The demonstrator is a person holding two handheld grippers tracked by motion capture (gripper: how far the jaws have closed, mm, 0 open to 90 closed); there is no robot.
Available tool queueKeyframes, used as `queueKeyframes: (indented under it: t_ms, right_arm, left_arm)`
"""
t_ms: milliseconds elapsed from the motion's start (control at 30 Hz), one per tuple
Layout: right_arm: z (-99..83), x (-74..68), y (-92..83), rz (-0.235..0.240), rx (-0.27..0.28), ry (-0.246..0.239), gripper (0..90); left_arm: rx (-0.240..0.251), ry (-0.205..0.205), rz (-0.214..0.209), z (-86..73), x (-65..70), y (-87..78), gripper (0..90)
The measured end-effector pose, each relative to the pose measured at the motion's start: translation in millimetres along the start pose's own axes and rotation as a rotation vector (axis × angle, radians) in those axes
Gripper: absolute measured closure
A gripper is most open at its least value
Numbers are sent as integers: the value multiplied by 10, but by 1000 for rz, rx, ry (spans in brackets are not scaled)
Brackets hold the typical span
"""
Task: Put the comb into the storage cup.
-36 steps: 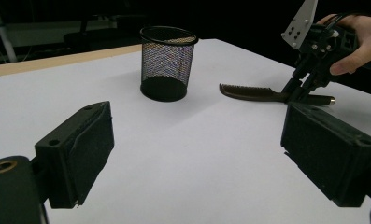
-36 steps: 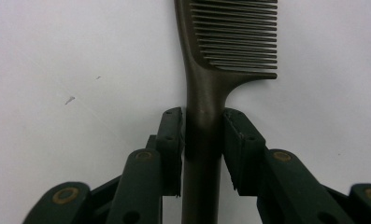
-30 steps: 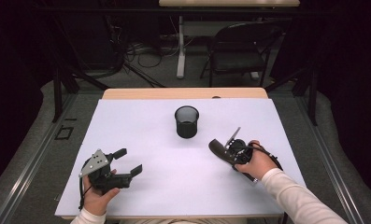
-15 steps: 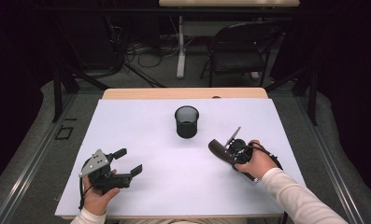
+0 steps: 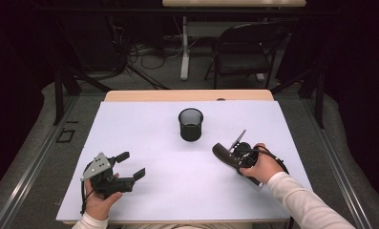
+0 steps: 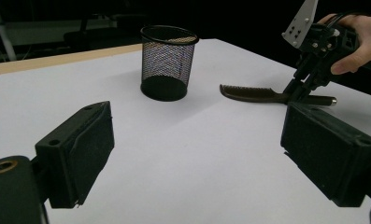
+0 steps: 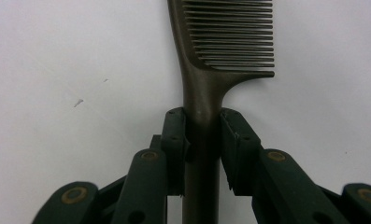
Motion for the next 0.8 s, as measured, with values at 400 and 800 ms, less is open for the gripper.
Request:
queueKeyframes:
  t_ms: [400, 800]
  right_arm:
    - [12, -1, -57, 14, 46, 12, 725]
    - [28, -7, -148, 20, 110, 17, 725]
  left_arm:
    - [-2, 1, 1, -2, 1, 1, 100]
    - [-5, 6, 5, -7, 1, 4, 100]
Point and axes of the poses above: each handheld gripper's, and its own axes: y roughly forward along the jaws, z roughly out of its top, x roughly to its right, the point moved 9 cm from there along y, roughly forward along the jaws, and after that the axes turned 6 degrees about y, right-handed, at the moved point
